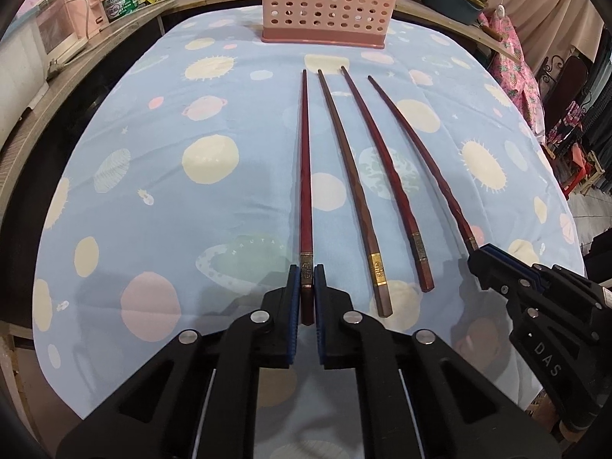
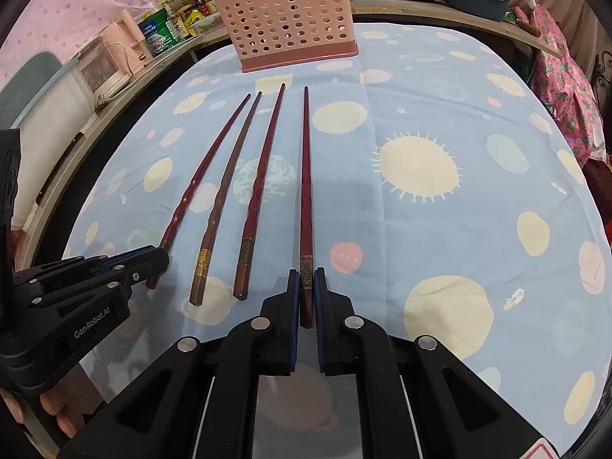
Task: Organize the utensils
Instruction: 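Grasp a dark-red chopstick with the left tool while the right tool grasps another, then lift both dark-red chopsticks and carry them over the pink holder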
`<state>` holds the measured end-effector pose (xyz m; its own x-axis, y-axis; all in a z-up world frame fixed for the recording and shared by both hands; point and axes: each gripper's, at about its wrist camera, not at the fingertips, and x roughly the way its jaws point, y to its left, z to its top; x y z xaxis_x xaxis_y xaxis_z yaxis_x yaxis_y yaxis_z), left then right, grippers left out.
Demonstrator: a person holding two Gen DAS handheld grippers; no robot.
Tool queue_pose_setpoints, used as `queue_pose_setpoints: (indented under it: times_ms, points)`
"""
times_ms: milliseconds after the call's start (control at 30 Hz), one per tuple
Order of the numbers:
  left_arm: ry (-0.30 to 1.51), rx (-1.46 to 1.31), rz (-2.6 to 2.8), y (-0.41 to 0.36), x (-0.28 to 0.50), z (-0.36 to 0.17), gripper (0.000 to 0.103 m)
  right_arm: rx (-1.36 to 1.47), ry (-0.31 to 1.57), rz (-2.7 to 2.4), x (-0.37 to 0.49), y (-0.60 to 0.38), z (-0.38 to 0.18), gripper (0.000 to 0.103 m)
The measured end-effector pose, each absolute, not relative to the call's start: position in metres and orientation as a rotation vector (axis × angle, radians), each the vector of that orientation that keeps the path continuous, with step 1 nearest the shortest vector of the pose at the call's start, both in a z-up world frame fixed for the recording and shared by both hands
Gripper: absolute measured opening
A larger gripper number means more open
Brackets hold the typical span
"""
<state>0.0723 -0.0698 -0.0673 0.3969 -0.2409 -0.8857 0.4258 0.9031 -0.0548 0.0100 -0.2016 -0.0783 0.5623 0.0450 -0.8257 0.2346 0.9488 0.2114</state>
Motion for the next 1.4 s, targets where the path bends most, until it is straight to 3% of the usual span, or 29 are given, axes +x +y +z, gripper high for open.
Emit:
queue_pose_setpoints:
  times_ms: [600,1400]
  points:
    - [0.876,0.039,-0.433,-0.054,0.103,0.046,0.007,0.329,0.707,-0.123,0.018,-0.233,0.035,0.007]
    - [0.637,-0.027,-0.469,-0.079,0.199,0.173,0.007,0.358,0.447,-0.1,0.107,-0.289,0.152,0.007]
